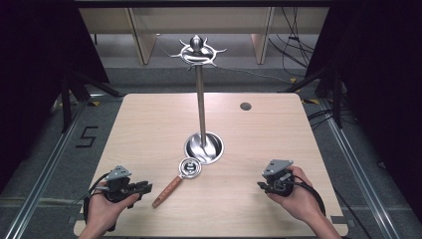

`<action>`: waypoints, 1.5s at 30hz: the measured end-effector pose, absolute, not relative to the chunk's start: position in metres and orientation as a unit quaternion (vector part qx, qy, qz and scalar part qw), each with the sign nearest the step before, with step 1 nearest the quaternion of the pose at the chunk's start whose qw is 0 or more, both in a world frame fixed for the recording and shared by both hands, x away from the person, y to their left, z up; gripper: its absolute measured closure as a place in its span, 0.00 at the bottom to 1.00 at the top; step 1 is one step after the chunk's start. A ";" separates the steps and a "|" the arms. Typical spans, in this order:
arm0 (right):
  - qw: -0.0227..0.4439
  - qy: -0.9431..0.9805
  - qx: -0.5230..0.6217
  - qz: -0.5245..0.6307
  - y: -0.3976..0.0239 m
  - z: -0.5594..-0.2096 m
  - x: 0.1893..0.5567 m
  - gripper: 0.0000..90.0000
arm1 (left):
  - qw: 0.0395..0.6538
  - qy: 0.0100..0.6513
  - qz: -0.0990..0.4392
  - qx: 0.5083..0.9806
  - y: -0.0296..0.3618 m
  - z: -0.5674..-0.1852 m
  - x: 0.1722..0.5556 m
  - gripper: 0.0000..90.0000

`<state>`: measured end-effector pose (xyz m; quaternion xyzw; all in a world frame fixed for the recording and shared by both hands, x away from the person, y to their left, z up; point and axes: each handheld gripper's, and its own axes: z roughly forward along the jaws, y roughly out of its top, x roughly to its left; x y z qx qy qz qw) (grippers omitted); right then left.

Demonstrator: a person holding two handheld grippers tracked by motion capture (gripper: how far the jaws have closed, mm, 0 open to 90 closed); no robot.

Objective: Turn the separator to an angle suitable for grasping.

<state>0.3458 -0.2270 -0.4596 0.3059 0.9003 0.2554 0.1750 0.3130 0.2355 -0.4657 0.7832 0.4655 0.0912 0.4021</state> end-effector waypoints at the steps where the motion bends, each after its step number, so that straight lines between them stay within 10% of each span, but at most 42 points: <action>1: 0.175 0.900 0.306 0.255 -0.227 -0.460 0.346 0.73 | 0.402 0.465 0.091 0.783 0.235 -0.466 0.313 0.90; 12: 0.169 0.901 0.310 0.253 -0.227 -0.460 0.346 0.74 | 0.260 0.367 0.004 0.893 0.171 -0.475 0.316 0.99; 45: 0.158 0.905 0.308 0.248 -0.227 -0.463 0.347 0.72 | 0.171 0.479 0.045 0.860 0.179 -0.484 0.385 0.99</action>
